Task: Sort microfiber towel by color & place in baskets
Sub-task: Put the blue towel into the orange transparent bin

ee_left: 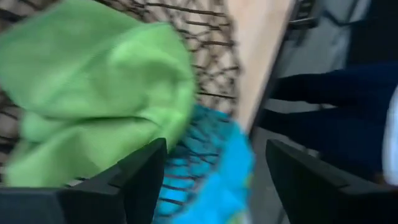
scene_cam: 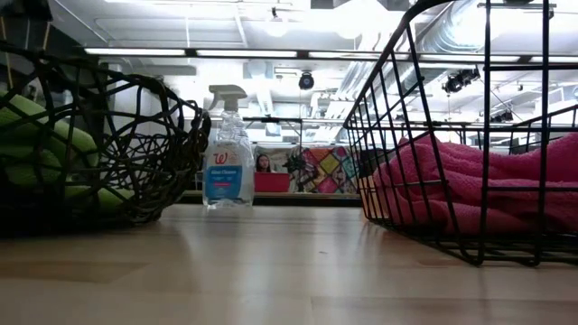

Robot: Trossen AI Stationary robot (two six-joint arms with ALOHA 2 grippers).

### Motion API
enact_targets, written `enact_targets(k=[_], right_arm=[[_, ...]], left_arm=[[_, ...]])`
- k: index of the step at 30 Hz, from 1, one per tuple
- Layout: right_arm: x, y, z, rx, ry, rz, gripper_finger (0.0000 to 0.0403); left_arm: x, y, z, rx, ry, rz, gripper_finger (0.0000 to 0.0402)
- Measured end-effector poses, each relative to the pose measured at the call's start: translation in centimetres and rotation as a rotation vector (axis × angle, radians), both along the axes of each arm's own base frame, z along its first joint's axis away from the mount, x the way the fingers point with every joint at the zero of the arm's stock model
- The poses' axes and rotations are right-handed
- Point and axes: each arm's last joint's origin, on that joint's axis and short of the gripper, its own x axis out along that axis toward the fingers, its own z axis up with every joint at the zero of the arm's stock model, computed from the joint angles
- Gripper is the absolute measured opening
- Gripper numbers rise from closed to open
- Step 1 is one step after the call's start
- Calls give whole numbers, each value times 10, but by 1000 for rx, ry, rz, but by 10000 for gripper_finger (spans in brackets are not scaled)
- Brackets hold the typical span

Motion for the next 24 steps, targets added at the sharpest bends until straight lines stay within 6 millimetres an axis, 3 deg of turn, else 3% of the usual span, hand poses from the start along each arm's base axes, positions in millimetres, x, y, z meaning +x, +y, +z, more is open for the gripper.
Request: enact_targets(k=[5,14,24], right_arm=[[0,0,0,1,0,-1,360],[0,0,0,-2,2,2,360],[0,0,0,-5,4,4,360]], left_arm=[[-2,-19,3,-65,93,35,266],[-9,-84,-41,21,395,84,262],[-19,-114,-76,96,688,235,262]])
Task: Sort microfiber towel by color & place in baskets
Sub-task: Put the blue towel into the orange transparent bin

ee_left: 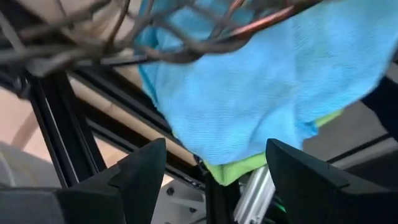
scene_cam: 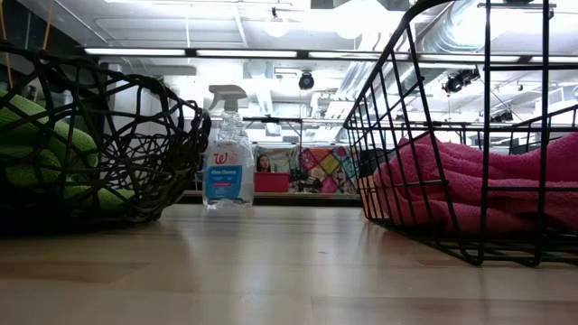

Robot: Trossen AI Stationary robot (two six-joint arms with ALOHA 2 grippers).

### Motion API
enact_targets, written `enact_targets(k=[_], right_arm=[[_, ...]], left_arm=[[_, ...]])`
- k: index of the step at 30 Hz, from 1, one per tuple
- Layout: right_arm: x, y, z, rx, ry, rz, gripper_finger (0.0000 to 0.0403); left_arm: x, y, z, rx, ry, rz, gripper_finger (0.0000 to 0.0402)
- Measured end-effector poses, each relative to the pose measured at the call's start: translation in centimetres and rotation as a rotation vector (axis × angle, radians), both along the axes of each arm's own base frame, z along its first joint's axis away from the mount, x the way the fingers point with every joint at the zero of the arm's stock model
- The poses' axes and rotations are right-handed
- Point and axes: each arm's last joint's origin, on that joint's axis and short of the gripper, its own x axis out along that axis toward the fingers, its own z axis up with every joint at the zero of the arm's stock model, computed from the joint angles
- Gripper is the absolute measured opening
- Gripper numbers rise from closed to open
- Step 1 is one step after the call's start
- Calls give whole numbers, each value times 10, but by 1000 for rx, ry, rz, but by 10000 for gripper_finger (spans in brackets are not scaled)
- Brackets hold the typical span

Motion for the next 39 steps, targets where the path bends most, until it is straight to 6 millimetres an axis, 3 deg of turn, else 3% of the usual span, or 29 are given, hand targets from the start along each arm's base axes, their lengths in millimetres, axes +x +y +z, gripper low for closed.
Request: enact_targets(k=[21,25,27,31,35,39], right_arm=[[-1,0,-1,-4,14,0,360],[-1,0,-1,-4,14,0,360],[-1,0,-1,-4,14,0,360],[-1,0,-1,-4,14,0,360],[-1,0,-1,-4,15,0,360],[-1,0,-1,-5,15,1,360]], left_arm=[[11,-28,-49,33,83,-95,261],[12,-29,-51,28,78,-132,232],[11,-28,-47,14,68,-144,183],[6,-21,-26,-44,22,-139,33],[-1,-7,11,-184,-82,-159,16],[-10,15,60,-414,-279,-170,3]])
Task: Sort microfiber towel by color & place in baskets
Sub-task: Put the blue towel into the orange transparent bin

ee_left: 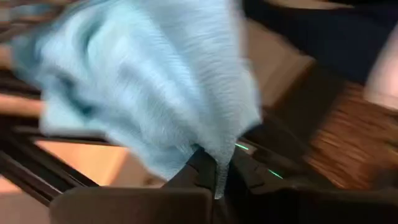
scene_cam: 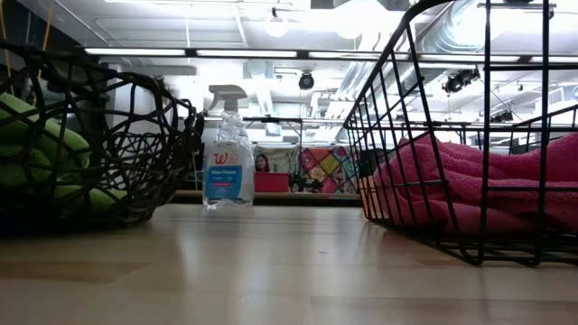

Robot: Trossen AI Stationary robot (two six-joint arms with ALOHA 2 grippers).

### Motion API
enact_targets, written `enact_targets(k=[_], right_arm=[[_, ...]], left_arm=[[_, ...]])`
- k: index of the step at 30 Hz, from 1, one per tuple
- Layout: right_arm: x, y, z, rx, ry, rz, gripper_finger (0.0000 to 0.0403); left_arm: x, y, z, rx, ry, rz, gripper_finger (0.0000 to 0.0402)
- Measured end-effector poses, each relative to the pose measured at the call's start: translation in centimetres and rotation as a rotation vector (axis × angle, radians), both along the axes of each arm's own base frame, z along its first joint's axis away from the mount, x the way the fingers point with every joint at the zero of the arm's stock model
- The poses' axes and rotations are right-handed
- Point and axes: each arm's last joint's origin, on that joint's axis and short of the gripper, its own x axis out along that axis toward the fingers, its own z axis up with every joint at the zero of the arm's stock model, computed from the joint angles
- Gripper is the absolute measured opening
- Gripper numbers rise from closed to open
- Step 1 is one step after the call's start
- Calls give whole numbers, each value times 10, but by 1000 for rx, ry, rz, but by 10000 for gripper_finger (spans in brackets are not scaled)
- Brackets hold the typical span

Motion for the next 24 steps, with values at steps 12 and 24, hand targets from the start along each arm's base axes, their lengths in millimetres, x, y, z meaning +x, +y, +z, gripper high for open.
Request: enact_targets(k=[12,24], right_arm=[[4,2,2,18,-16,56,360],[44,12,23,-147,-238,271,360]], left_arm=[[-4,112,81,12,-784,516,1],[73,197,106,372,-1290,750,0]])
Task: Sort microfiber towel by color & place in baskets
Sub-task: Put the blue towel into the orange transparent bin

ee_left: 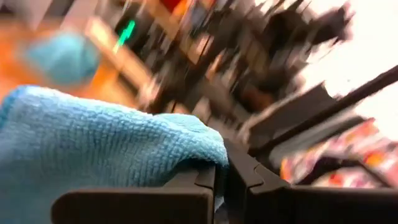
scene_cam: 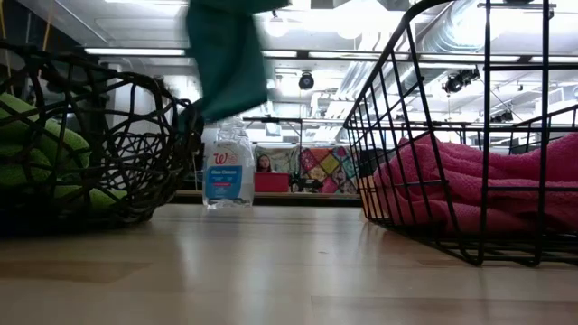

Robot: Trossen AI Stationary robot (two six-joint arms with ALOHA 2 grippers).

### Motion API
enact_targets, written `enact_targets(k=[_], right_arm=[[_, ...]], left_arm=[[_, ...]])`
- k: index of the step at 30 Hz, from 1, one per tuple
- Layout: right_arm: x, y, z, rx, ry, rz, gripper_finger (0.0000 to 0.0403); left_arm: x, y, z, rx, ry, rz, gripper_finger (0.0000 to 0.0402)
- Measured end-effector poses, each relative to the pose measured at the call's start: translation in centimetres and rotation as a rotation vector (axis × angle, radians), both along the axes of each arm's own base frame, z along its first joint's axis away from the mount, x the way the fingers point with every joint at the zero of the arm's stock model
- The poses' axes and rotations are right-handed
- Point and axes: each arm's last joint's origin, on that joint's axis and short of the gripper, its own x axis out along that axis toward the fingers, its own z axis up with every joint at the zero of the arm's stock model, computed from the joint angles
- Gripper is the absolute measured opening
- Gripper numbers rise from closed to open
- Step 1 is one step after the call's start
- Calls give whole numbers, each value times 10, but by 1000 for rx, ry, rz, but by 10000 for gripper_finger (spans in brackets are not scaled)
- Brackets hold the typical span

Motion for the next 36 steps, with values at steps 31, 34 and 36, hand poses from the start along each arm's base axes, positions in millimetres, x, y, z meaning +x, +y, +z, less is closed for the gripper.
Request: enact_targets(k=[31,34,36], right_arm=[[120,-21,-54,-92,-56,90,296],[120,-21,-55,-88,-55,88,186],[120,-21,-54,-84,-57,88,85]], left_arm=[[70,40,-8,47,-224,-22,6],[70,40,-7,48,-228,-23,25],[69,40,-7,49,-238,-23,45]])
